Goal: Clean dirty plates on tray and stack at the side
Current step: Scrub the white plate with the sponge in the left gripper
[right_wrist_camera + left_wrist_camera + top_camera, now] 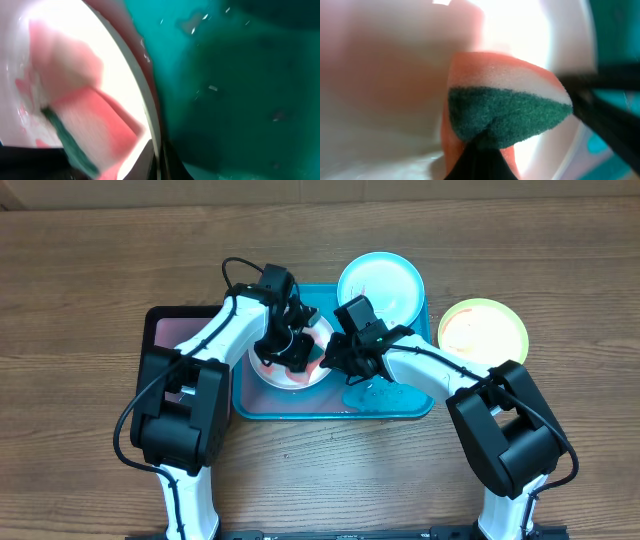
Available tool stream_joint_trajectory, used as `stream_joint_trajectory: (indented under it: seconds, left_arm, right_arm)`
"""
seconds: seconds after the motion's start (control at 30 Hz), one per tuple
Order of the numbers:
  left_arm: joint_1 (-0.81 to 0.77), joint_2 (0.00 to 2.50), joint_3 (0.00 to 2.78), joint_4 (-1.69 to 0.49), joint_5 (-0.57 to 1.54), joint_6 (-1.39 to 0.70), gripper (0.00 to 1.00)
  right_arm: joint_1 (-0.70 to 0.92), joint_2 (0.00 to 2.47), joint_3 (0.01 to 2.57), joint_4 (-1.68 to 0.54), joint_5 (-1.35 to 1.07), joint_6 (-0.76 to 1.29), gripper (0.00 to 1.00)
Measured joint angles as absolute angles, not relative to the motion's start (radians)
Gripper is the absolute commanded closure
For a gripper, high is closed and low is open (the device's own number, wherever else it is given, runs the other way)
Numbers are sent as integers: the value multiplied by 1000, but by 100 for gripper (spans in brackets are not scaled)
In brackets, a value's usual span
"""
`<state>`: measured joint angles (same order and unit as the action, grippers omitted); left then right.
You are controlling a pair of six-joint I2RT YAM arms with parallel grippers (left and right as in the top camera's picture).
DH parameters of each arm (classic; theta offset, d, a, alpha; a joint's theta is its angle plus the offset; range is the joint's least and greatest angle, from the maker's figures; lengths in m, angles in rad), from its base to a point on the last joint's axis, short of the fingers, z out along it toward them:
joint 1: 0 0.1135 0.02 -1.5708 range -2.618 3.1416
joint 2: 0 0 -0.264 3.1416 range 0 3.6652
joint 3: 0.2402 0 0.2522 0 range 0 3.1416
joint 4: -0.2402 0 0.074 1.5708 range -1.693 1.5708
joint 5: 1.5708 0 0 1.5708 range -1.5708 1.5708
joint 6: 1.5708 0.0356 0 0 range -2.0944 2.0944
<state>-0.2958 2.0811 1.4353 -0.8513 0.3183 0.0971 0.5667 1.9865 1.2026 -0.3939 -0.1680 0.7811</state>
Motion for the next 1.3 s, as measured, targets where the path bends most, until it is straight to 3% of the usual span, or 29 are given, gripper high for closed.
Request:
stream_joint_trajectory:
  seconds: [0.27,0.43,0.63,1.07,1.3]
  left_arm:
    - [-291,2083,1520,-830,-136,-227,96]
    - [-287,2084,1548,-876,-267,-314,96]
    - [-293,2085,1552,-972,-228,-322,96]
    - [-299,2088,1564,-1030,102,-183,96]
    - [-257,2101,1720,-1129,168,-172,96]
  right_arm:
    - [565,1987,1203,-395,-168,790,96]
    - [566,1987,1203,-394,-169,788,96]
    - [566,1987,1203,-398,-175,781,96]
    - [565,1987,1203,-404,-186,765,96]
    - [564,1987,1205,-420,-203,758,96]
